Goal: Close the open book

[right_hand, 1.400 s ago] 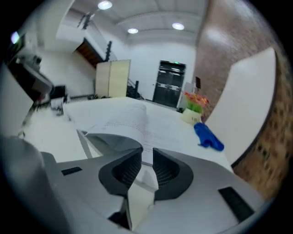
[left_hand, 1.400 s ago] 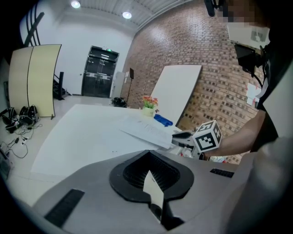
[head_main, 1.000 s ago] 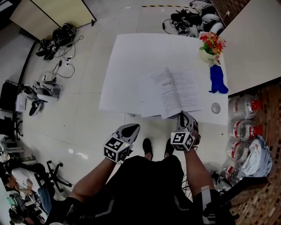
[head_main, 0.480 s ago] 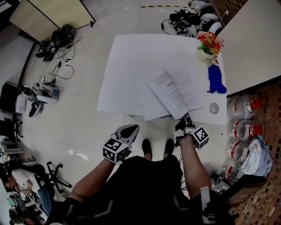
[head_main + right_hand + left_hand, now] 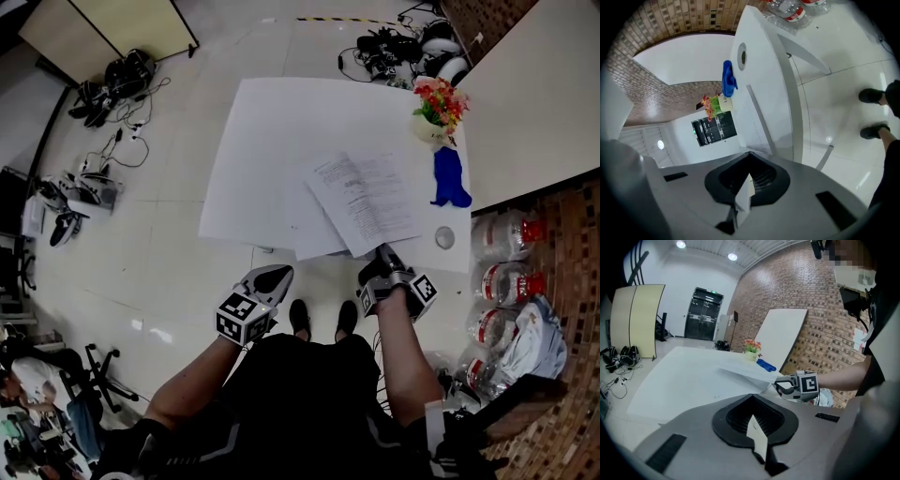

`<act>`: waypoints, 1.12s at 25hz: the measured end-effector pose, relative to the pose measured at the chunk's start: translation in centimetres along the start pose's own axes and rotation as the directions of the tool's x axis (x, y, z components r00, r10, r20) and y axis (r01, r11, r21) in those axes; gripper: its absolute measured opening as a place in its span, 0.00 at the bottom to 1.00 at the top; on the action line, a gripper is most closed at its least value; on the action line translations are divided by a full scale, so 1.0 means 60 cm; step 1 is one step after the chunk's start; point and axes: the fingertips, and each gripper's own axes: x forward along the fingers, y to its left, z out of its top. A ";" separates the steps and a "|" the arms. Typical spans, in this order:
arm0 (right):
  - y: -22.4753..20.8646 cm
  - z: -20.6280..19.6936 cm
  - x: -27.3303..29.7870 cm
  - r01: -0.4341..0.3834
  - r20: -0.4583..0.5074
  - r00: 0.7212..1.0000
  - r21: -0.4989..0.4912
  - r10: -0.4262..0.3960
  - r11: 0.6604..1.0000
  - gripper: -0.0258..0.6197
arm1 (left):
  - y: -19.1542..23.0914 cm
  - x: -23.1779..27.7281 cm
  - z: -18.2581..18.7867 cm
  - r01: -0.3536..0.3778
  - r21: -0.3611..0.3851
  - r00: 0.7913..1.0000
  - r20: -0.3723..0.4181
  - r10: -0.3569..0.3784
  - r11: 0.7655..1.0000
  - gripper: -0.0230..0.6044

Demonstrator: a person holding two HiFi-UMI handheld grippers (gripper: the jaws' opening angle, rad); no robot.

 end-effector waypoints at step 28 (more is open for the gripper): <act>0.058 -0.005 0.007 -0.012 -0.098 0.987 -0.835 -0.127 0.550 0.04 | 0.009 -0.019 -0.022 -0.017 -0.002 0.999 -0.036 0.017 1.000 0.03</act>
